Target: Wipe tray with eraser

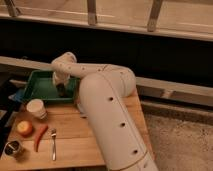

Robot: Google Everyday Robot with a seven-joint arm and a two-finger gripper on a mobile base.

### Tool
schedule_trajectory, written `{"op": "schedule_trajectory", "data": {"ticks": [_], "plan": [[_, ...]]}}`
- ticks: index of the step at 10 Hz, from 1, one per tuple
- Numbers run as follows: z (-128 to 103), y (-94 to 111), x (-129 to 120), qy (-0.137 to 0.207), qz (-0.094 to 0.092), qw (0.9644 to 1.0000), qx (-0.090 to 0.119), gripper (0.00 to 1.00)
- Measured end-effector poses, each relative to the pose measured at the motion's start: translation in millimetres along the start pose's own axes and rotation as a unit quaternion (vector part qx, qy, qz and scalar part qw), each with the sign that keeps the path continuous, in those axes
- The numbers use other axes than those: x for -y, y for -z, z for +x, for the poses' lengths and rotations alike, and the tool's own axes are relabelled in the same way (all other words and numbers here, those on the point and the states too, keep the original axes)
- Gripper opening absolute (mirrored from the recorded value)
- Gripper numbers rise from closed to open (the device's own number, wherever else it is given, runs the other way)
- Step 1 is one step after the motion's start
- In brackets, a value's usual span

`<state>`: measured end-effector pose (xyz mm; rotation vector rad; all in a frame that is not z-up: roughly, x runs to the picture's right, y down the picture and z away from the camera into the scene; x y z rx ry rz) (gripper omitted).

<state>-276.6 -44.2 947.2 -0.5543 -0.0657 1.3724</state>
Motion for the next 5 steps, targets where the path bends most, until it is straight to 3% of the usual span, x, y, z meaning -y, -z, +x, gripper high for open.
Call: {"op": "schedule_trajectory", "data": {"ticks": [2, 5], "plan": [[-9, -3, 11, -0.001, 0.013, 0.9998, 0.011, 0.00], [-49, 2, 22, 0.015, 0.033, 0.9986, 0.039, 0.00]]}}
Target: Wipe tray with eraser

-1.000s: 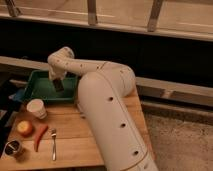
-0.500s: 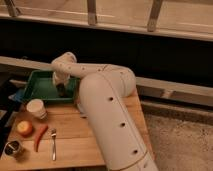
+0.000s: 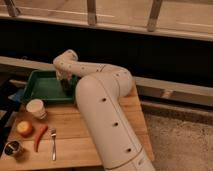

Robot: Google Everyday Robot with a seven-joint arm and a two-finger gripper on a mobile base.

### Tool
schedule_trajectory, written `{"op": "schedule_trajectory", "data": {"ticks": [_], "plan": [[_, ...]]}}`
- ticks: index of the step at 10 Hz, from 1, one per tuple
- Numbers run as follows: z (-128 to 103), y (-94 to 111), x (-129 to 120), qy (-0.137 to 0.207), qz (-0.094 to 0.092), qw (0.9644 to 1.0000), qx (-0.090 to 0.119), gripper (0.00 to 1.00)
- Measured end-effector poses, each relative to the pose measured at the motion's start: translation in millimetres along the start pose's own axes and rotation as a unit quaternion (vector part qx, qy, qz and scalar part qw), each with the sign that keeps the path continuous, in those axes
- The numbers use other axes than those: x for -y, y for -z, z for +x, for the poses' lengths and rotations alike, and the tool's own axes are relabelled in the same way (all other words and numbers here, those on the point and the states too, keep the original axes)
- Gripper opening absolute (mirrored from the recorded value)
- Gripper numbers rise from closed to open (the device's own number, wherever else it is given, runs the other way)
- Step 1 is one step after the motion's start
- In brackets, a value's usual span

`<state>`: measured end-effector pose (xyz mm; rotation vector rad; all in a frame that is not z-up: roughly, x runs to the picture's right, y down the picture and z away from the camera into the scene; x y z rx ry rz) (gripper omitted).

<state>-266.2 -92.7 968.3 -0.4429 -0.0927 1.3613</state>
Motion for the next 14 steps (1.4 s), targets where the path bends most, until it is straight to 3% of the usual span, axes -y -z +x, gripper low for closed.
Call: {"op": "schedule_trajectory", "data": {"ticks": [3, 4, 5, 7, 10, 12, 14], "plan": [[-20, -11, -26, 0.021, -0.021, 0.9994, 0.015, 0.00], [-21, -14, -41, 0.025, -0.045, 0.9985, 0.019, 0.00], [-15, -13, -55, 0.033, -0.063, 0.9972, 0.020, 0.00], [0, -4, -80, 0.055, -0.078, 0.9954, 0.008, 0.00], [17, 14, -80, 0.066, -0.048, 0.9966, -0.008, 0.00], [10, 22, -61, 0.062, -0.022, 0.9978, -0.008, 0.00], [-12, 21, -39, 0.056, -0.007, 0.9984, 0.002, 0.00]]}}
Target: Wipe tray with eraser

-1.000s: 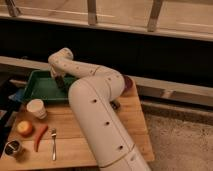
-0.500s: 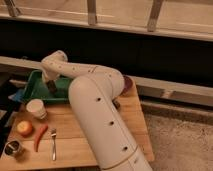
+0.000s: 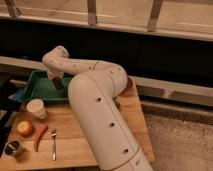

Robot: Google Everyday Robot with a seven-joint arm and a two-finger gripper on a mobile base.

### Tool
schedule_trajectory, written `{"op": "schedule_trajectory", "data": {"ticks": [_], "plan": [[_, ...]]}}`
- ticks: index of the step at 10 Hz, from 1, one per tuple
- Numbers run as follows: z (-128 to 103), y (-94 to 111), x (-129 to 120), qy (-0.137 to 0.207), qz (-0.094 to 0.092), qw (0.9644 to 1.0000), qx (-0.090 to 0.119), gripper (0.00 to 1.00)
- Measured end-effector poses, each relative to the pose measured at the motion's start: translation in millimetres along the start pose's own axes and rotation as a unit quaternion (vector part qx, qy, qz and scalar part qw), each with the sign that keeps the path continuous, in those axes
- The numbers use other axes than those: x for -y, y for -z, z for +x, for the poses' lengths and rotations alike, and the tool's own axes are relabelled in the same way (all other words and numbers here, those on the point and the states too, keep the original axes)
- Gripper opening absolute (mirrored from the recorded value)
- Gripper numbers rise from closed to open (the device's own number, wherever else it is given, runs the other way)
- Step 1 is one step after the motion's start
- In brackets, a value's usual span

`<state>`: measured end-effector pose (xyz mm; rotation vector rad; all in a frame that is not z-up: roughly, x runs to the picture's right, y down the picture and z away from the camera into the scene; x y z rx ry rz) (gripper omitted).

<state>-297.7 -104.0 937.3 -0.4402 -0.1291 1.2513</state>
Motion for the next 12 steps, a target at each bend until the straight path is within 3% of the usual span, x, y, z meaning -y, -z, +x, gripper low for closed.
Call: {"op": "schedule_trajectory", "data": {"ticks": [2, 4, 6, 8, 9, 10, 12], "plan": [[-24, -4, 14, 0.000, 0.001, 0.9998, 0.017, 0.00], [-35, -7, 8, -0.001, -0.030, 0.9992, 0.026, 0.00], [-30, -6, -6, 0.001, -0.066, 0.9975, 0.024, 0.00], [-11, 1, -35, 0.009, -0.095, 0.9954, 0.006, 0.00], [2, 6, -44, 0.013, -0.102, 0.9946, -0.014, 0.00], [17, 12, -50, 0.019, -0.106, 0.9935, -0.037, 0.00], [41, 25, -42, 0.021, -0.093, 0.9927, -0.075, 0.00]]}}
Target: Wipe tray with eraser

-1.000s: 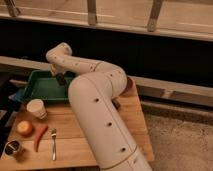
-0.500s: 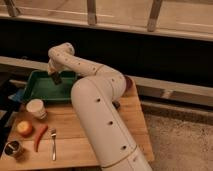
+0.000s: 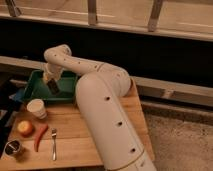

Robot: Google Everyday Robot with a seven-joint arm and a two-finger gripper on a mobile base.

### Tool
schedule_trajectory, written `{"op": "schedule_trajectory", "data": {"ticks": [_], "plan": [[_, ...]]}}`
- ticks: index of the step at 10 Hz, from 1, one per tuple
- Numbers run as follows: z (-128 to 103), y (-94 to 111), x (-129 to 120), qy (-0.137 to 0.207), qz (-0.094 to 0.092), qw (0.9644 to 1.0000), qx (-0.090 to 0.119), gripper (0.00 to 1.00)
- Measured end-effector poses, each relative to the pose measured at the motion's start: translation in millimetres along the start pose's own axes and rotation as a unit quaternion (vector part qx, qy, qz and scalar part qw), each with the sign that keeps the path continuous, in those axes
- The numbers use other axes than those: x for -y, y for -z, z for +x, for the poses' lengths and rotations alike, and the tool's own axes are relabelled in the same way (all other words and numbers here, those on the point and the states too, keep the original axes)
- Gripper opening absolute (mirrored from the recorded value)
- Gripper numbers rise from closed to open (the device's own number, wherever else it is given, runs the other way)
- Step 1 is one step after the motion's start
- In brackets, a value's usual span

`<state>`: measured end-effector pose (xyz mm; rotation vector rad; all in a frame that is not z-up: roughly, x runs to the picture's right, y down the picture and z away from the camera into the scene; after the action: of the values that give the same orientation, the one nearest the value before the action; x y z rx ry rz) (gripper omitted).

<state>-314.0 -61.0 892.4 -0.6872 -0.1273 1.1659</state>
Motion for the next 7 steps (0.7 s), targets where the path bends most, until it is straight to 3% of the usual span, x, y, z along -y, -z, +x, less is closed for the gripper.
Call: {"op": "schedule_trajectory", "data": {"ticks": [2, 5, 7], "plan": [[15, 14, 24, -0.015, 0.048, 0.9985, -0.024, 0.00], [-4, 20, 62, -0.031, 0.116, 0.9927, -0.011, 0.00], [-15, 17, 71, -0.033, 0.128, 0.9912, 0.003, 0.00]]}}
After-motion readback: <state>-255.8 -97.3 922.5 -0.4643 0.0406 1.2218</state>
